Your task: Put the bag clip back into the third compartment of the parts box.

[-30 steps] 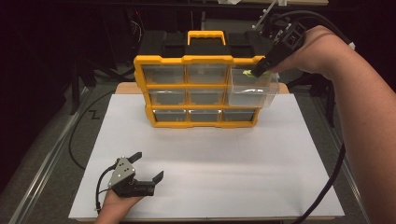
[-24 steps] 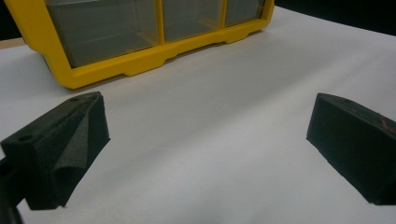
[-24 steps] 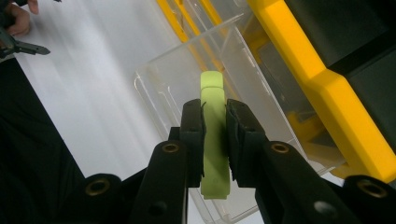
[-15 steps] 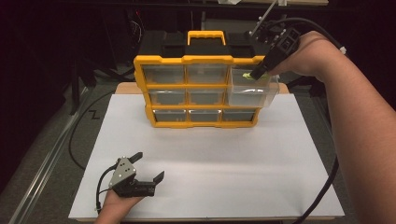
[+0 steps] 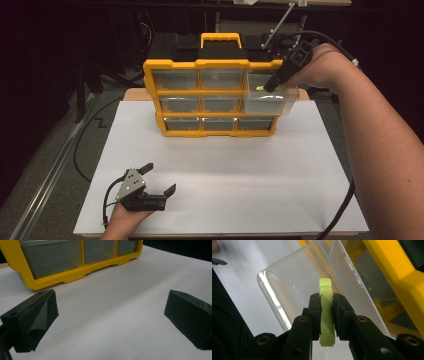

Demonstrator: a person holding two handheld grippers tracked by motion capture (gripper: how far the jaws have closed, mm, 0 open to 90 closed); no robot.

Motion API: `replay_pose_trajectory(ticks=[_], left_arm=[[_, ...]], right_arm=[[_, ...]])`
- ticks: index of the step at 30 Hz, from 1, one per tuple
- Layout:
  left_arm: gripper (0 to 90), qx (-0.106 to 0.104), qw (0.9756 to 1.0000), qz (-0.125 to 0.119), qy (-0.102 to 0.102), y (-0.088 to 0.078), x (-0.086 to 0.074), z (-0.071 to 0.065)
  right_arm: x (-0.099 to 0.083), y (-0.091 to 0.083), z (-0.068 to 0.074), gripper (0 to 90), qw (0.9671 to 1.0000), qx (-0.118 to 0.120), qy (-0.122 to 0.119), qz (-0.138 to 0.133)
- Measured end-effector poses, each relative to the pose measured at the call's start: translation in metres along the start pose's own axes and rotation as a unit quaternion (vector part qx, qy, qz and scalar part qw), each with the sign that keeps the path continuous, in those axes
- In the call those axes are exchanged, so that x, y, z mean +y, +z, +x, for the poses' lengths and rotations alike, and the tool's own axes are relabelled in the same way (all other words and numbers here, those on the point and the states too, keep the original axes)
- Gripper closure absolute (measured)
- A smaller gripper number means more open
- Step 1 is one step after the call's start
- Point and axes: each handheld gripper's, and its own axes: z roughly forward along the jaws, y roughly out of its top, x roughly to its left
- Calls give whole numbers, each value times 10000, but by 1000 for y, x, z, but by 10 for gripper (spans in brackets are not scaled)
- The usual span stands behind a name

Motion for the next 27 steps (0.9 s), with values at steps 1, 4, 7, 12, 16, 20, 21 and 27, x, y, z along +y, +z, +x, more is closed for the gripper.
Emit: replay_pose_trajectory(ticks=[1,4,7,12,16,20,21,27], left_arm=[[3,0,10000,0,0,0,0,0],[3,7,10000,40,-26,2,0,2],[3,7,10000,70,-15,3,-1,1],[3,4,9999,115,-6,4,-1,1],[3,45,9999,80,-42,4,-1,2],[3,97,9999,115,-34,6,-1,2],[3,97,9999,115,-34,6,-1,2],[3,161,9998,91,-42,5,-1,2]], right_arm=[[0,0,0,768,10000,0,0,0],[0,-9,-1,513,9998,-130,65,-97],[-1,-17,1,469,9995,-209,88,-205],[-10,-30,9,443,9994,-214,107,-255],[-23,-37,23,426,9994,-252,43,-227],[-37,-41,31,403,9993,-298,78,-232],[-37,-41,31,403,9993,-298,78,-232],[-57,-45,39,300,9986,-392,225,-288]])
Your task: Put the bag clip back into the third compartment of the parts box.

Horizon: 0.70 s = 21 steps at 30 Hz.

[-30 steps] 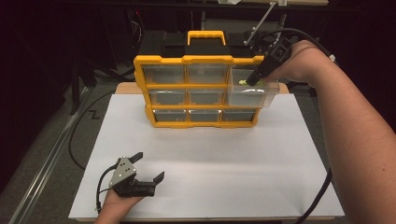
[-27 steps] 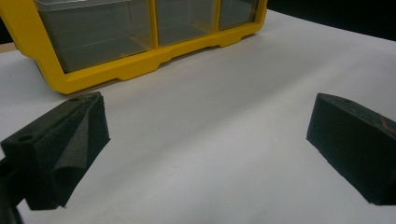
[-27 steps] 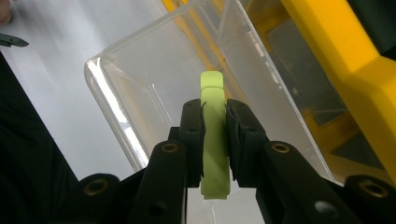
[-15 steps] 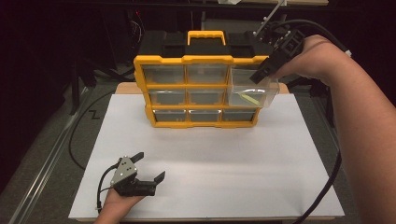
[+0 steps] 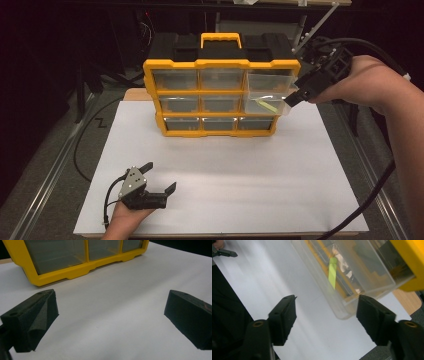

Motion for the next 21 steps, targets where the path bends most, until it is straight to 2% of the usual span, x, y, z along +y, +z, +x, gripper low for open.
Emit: replay_pose_trajectory(ticks=[1,9,12,13,14,17,21], left_arm=[[3,12,10000,23,-8,0,0,1],[3,-20,10000,-13,33,-3,0,-1],[3,-11,10000,-19,28,-3,0,-1],[3,-8,10000,-8,36,-3,0,-1],[3,-7,10000,-6,40,-3,0,-1],[3,-12,10000,-24,26,-3,0,0],[3,-39,10000,-31,7,-3,0,0]], right_arm=[[-6,0,2,264,10000,-3,50,9],[-30,6,13,168,9998,-23,210,-20],[-41,12,17,129,9997,21,232,5],[-47,17,19,82,9996,-5,270,37],[-47,17,19,82,9996,-5,270,37],[-55,25,21,0,9995,-47,316,-23],[-63,42,23,0,9992,-134,382,50]])
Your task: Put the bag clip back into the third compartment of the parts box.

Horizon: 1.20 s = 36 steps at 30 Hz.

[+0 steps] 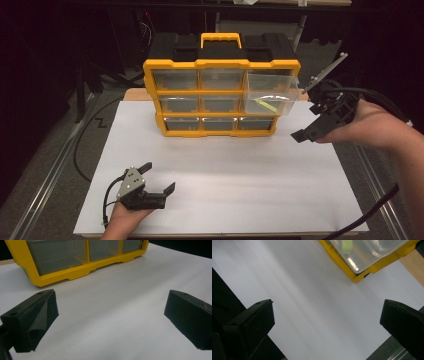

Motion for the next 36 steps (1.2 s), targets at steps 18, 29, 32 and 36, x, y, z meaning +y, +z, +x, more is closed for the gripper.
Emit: replay_pose_trajectory(ticks=[18,29,32,36], left_arm=[[4,-7,10000,58,10,1,0,0],[3,3,9999,103,8,2,-1,-1],[3,-16,9999,105,-19,2,0,0],[3,28,9999,93,-61,0,0,1]], right_arm=[[-45,126,11,0,9989,240,37,395],[-66,203,20,0,9970,320,151,684],[-74,219,23,0,9982,258,160,513],[-85,222,26,0,9989,179,378,-210]])
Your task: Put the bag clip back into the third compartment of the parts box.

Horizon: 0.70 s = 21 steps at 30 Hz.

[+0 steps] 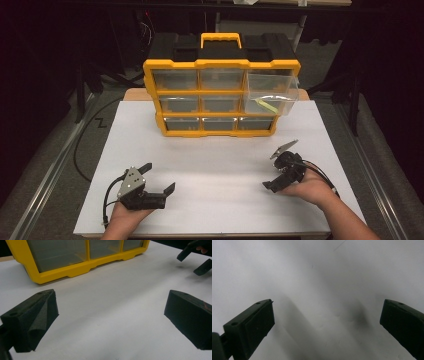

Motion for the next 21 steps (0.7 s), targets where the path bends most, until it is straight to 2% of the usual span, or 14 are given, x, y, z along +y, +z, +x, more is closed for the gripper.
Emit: replay_pose_trajectory(ticks=[3,6,9,10,11,12,13,14,15,16,17,18,19,21], left_arm=[[3,21,10000,-25,-78,0,0,1],[3,52,10000,1,-70,0,0,2],[3,121,9999,-2,-112,-1,0,3],[3,134,9998,-7,-131,-2,0,4],[3,151,9998,-26,-156,-2,0,5],[3,172,9997,-35,-196,-3,0,6],[3,191,9996,-18,-211,-3,0,7],[3,201,9996,-7,-217,-3,0,7],[3,204,9996,-9,-219,-3,0,7],[3,214,9995,-24,-211,-4,0,7],[3,222,9995,-33,-209,-4,0,7],[3,234,9995,-42,-208,-4,0,7],[3,245,9995,-47,-210,-4,0,7],[3,279,9993,-53,-234,-4,0,7]], right_arm=[[-12,-1,-1,0,9973,107,300,-663],[-22,-1,0,0,9915,58,495,-1200],[-28,-2,1,0,9824,75,696,-1734],[-31,-4,4,0,9769,22,719,-2014],[-31,-4,4,0,9769,22,719,-2014],[-31,-5,4,0,9744,22,731,-2127],[-33,-7,6,0,9689,-5,771,-2351],[-36,-12,8,0,9589,-83,829,-2713],[-36,-12,8,0,9589,-83,829,-2713],[-37,-14,8,0,9548,-107,866,-2842],[-42,-18,10,0,9464,-147,949,-3083],[-44,-20,11,0,9421,-178,997,-3196],[-51,-21,13,0,9338,-201,1074,-3408],[-64,-21,15,0,9226,-248,1155,-3674]])
